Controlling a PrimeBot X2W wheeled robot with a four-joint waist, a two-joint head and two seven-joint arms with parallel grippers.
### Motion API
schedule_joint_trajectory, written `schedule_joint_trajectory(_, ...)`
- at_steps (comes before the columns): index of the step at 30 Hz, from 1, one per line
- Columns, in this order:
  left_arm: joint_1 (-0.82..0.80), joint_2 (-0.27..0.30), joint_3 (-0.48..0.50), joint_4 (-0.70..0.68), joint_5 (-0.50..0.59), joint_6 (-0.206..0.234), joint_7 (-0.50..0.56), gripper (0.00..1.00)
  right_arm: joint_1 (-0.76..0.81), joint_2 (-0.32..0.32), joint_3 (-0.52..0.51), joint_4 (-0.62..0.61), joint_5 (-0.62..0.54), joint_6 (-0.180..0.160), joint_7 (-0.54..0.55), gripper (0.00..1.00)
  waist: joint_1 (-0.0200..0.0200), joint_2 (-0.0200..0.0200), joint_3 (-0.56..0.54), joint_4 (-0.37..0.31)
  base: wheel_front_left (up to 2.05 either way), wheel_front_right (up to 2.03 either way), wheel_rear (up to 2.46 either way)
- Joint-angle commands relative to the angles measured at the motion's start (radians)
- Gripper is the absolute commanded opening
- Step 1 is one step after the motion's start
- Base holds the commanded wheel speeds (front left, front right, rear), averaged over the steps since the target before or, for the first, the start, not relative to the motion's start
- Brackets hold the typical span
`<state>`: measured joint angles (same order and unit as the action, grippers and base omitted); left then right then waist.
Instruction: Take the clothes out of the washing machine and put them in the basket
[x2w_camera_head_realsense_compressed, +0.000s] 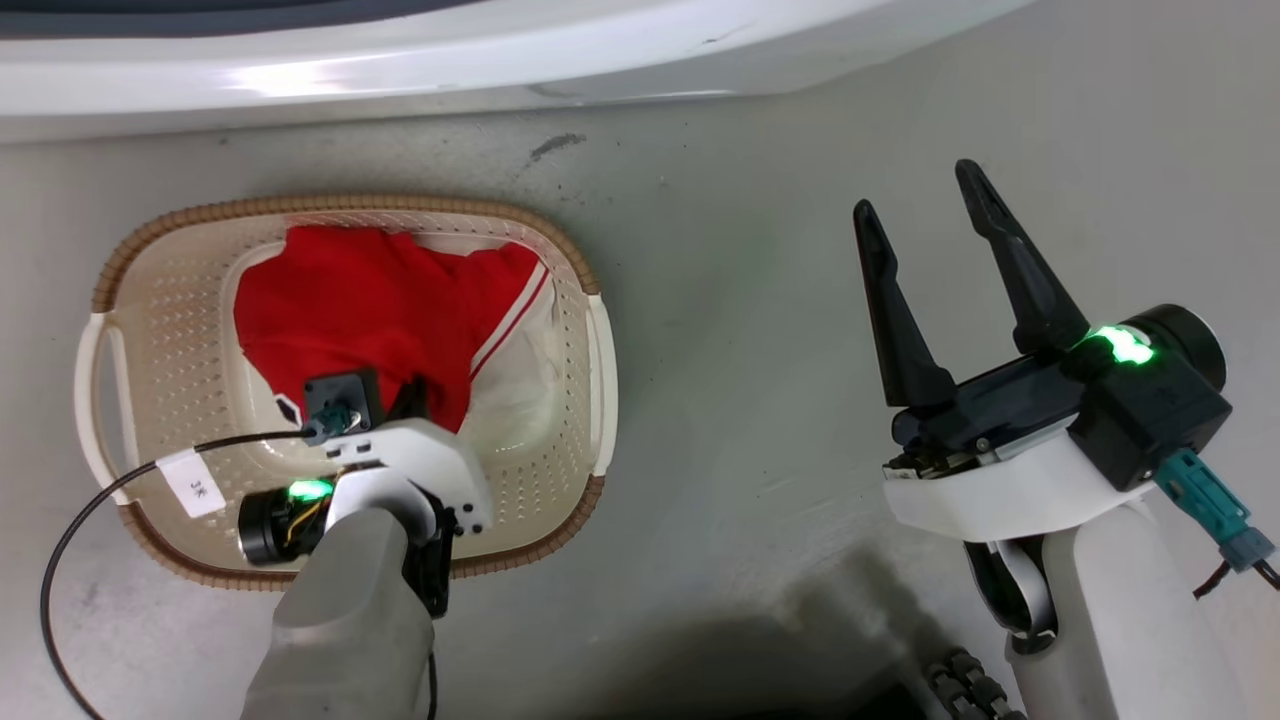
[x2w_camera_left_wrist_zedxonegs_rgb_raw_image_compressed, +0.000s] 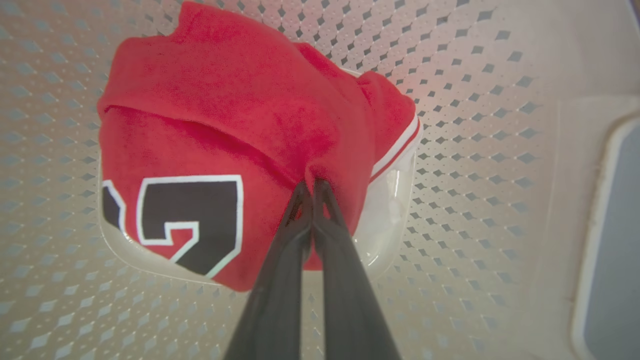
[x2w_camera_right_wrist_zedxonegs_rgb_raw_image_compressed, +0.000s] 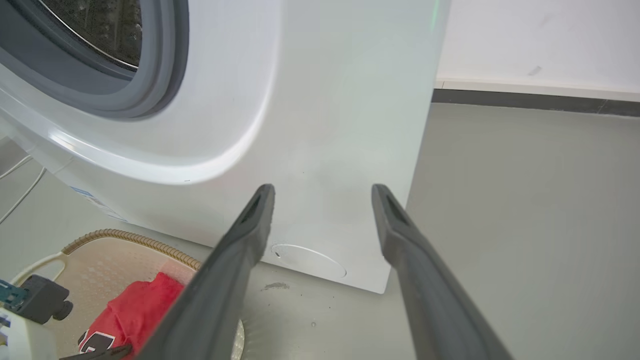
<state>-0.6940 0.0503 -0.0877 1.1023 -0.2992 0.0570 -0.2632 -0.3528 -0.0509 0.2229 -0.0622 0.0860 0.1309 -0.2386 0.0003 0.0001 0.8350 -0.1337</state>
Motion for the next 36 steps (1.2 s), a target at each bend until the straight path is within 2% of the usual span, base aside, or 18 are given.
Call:
schedule_joint_trajectory(1, -0.014, 0.006, 0.005, 0.022, -0.002, 0.004, -0.002, 0.0, -0.018, 0.001, 0.005, 0.004, 0.003, 0.0, -0.007, 1.0, -0.0003, -0.0001, 0.008, -0.008, 0.0, 0.0, 0.0)
schedule_joint_trajectory(5, -0.025, 0.014, 0.009, 0.063, -0.009, -0.02, -0.002, 0.0, -0.024, 0.001, 0.008, 0.016, 0.01, 0.0, -0.011, 1.0, -0.0003, -0.0001, 0.005, -0.014, 0.0, 0.0, 0.0)
schedule_joint_trajectory(6, -0.025, 0.02, 0.006, 0.081, -0.006, -0.03, -0.002, 0.52, -0.024, 0.001, 0.004, 0.025, 0.01, 0.0, -0.016, 1.0, -0.0003, -0.0001, -0.009, -0.015, 0.0, 0.0, 0.0)
schedule_joint_trajectory(7, -0.025, 0.02, 0.006, 0.081, -0.006, -0.03, -0.002, 0.52, -0.024, 0.001, 0.004, 0.025, 0.01, 0.0, -0.016, 1.0, -0.0003, -0.0001, -0.009, -0.015, 0.0, 0.0, 0.0)
schedule_joint_trajectory(8, -0.022, 0.019, 0.008, 0.084, -0.008, -0.034, -0.002, 1.0, -0.023, 0.001, 0.003, 0.03, 0.01, 0.0, -0.016, 1.0, -0.0003, -0.0001, -0.018, -0.014, 0.0, 0.0, 0.0)
schedule_joint_trajectory(14, 0.034, 0.019, 0.02, 0.038, -0.006, -0.038, -0.002, 1.0, -0.003, 0.001, -0.009, 0.056, -0.004, 0.0, -0.022, 1.0, -0.0003, -0.0001, -0.121, 0.001, 0.0, 0.0, 0.0)
schedule_joint_trajectory(28, 0.293, 0.0, 0.037, -0.286, 0.02, -0.064, -0.002, 1.0, 0.119, 0.001, -0.076, 0.053, -0.04, 0.0, 0.011, 1.0, -0.0003, -0.0001, -0.446, 0.054, 0.0, 0.0, 0.0)
schedule_joint_trajectory(36, 0.388, 0.0, -0.006, -0.47, -0.01, -0.029, -0.002, 1.0, 0.174, 0.001, -0.11, 0.013, -0.05, 0.0, 0.05, 1.0, -0.0003, -0.0001, -0.527, 0.079, 0.0, 0.0, 0.0)
